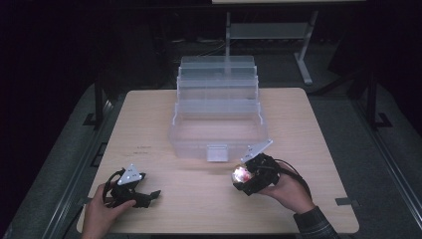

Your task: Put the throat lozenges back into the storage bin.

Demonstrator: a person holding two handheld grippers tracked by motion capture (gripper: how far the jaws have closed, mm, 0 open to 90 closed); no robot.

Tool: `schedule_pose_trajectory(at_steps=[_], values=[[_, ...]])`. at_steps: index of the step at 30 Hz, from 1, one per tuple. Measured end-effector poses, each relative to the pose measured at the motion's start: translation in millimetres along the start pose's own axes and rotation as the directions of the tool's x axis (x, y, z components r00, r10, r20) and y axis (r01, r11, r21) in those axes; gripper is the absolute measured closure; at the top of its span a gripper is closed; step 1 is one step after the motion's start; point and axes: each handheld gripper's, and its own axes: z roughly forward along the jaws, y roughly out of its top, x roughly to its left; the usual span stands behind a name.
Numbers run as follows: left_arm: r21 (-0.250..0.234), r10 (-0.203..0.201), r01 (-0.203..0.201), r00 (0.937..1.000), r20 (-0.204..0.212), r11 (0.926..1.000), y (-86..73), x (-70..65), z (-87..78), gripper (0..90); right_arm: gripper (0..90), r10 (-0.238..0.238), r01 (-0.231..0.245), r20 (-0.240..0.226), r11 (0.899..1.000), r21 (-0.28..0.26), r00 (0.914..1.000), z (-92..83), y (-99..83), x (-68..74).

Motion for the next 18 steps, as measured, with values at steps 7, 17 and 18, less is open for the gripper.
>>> schedule_pose_trajectory(at_steps=[7,17,18], values=[[0.000,0.000,0.000,1.0000,0.000,1.0000,0.0,0.0,0.0,11.1,19.7,0.004,-0.004,0.000,1.000,-0.011,1.0000,-5.1,2.1,-2.1],[0.001,0.003,-0.003,1.0000,-0.001,1.0000,0.1,0.2,-0.1,11.2,19.7,0.005,-0.005,0.001,1.000,-0.029,1.0000,-11.4,9.7,-2.9],[0.001,0.003,-0.003,1.0000,-0.001,1.0000,0.0,0.2,-0.1,11.2,19.7,0.002,-0.002,0.001,0.999,-0.033,1.0000,-12.0,10.9,-3.3]])
